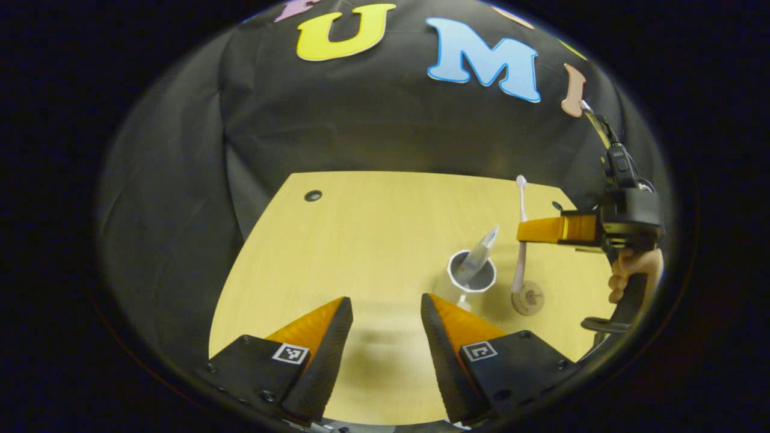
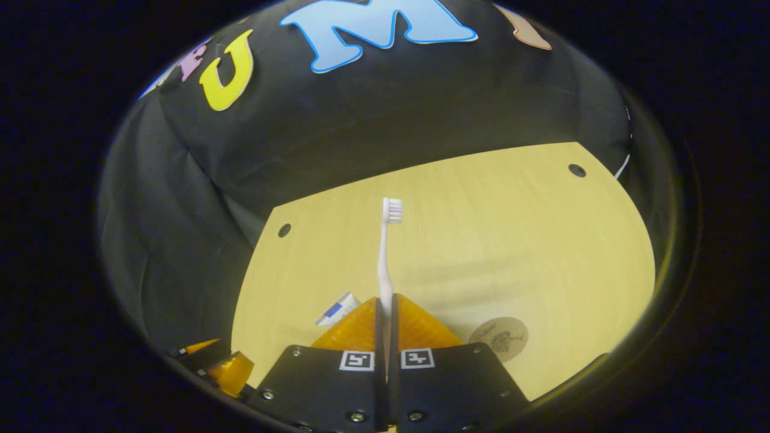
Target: Put the toothbrush and toothpaste on the desktop into the cup, then pick up the cup and place it on the coaster on the desktop.
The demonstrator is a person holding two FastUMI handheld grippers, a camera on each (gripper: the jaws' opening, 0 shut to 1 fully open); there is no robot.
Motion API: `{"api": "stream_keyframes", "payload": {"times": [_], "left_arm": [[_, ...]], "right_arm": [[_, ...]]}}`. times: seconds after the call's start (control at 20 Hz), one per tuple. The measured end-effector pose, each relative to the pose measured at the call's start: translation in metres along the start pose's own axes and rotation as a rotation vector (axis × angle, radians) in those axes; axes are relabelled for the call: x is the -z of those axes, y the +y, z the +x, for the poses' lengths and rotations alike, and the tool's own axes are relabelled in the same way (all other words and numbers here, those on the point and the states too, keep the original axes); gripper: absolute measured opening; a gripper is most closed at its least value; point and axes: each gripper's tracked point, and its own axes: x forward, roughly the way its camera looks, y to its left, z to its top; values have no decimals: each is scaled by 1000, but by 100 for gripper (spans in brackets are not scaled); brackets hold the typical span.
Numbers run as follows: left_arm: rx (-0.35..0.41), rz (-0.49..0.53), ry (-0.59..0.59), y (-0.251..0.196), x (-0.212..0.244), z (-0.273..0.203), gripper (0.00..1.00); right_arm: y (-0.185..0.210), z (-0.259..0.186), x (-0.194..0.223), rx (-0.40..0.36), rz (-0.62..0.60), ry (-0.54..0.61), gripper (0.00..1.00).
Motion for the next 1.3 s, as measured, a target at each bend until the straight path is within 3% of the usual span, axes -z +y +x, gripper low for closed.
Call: {"api": "stream_keyframes", "payload": {"times": [0.55,1.1,1.25,1.3], "left_arm": [[-87,-34,75,60,65,-22,78],[-57,15,87,43,76,-17,78],[-38,32,87,38,79,-19,78],[-31,36,88,33,78,-16,78]], "right_arm": [[7,42,6,20,28,-118,2],[7,44,45,64,-65,-248,4],[8,38,56,61,-88,-251,7],[5,37,60,66,-99,-247,16]]}}
